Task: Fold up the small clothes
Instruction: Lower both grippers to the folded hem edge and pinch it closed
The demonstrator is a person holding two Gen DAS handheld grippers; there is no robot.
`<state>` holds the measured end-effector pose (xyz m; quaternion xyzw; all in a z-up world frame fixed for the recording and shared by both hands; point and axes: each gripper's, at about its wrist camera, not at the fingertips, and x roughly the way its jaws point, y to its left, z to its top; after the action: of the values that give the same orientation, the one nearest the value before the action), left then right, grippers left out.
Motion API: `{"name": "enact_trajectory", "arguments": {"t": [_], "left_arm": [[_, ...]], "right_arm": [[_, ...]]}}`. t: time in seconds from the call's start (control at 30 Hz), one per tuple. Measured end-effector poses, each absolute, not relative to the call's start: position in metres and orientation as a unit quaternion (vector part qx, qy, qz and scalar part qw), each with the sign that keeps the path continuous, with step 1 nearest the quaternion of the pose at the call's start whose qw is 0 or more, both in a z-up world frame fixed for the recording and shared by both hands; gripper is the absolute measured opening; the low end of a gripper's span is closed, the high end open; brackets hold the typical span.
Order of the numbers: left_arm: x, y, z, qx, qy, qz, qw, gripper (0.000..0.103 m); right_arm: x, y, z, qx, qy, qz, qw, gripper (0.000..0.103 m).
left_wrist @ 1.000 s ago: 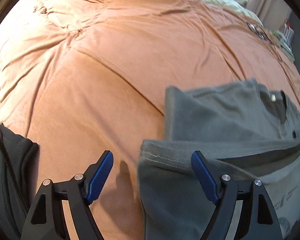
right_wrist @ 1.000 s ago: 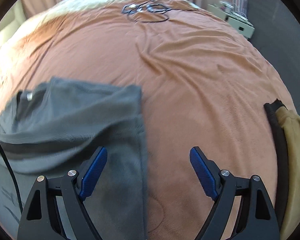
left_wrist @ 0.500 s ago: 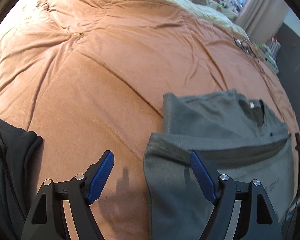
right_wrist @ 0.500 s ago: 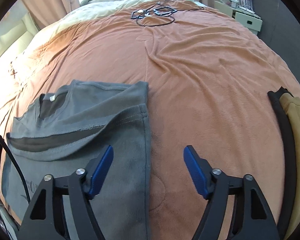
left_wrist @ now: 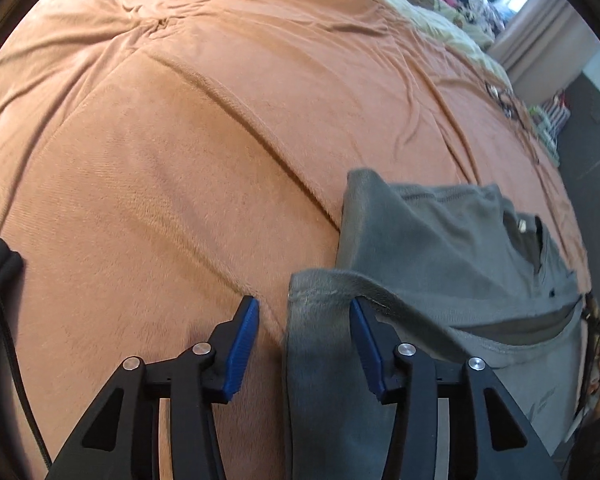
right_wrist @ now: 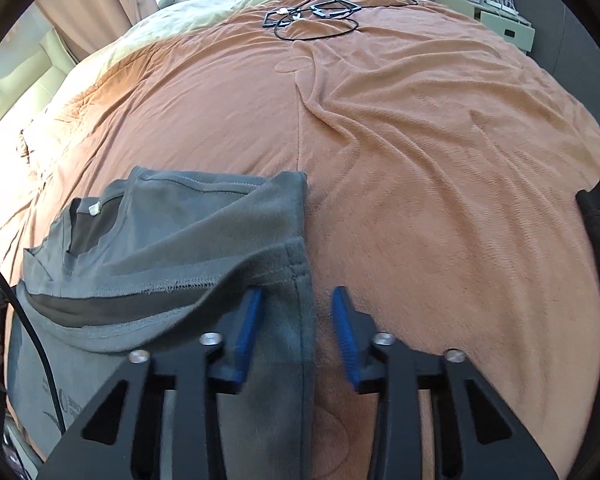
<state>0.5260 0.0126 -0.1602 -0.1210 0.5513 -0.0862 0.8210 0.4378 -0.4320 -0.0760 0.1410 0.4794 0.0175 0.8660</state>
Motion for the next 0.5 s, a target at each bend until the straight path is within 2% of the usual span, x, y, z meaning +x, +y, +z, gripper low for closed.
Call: {"name": "enact_trajectory", "arguments": {"t": [0.07, 0.17, 0.3, 0.5], "left_arm": [[0.527, 0.017, -0.16, -0.137, 0.548, -0.086, 0.821, 0.04], [0.524, 0.027, -0.16, -0.168, 0.544, -0.089, 0.817, 0.034], [0.519, 0.036, -0.163, -0.212, 0.549, -0.102, 0.802, 0.034], [0.514, 0.035, -0.163, -0.222, 0.552, -0.111, 0.796, 0.034]], "right_arm": [[0.439, -0.433, -0.078, 0.148, 0.479, 0.019, 0.865, 0.015], [0.436, -0.432, -0.075, 0.149, 0.472, 0.013, 0.869, 0.008], [0.428, -0.434, -0.068, 0.156, 0.461, 0.004, 0.874, 0.004], [0.416, -0.439, -0.057, 0.155, 0.452, -0.013, 0.878, 0.002]]}}
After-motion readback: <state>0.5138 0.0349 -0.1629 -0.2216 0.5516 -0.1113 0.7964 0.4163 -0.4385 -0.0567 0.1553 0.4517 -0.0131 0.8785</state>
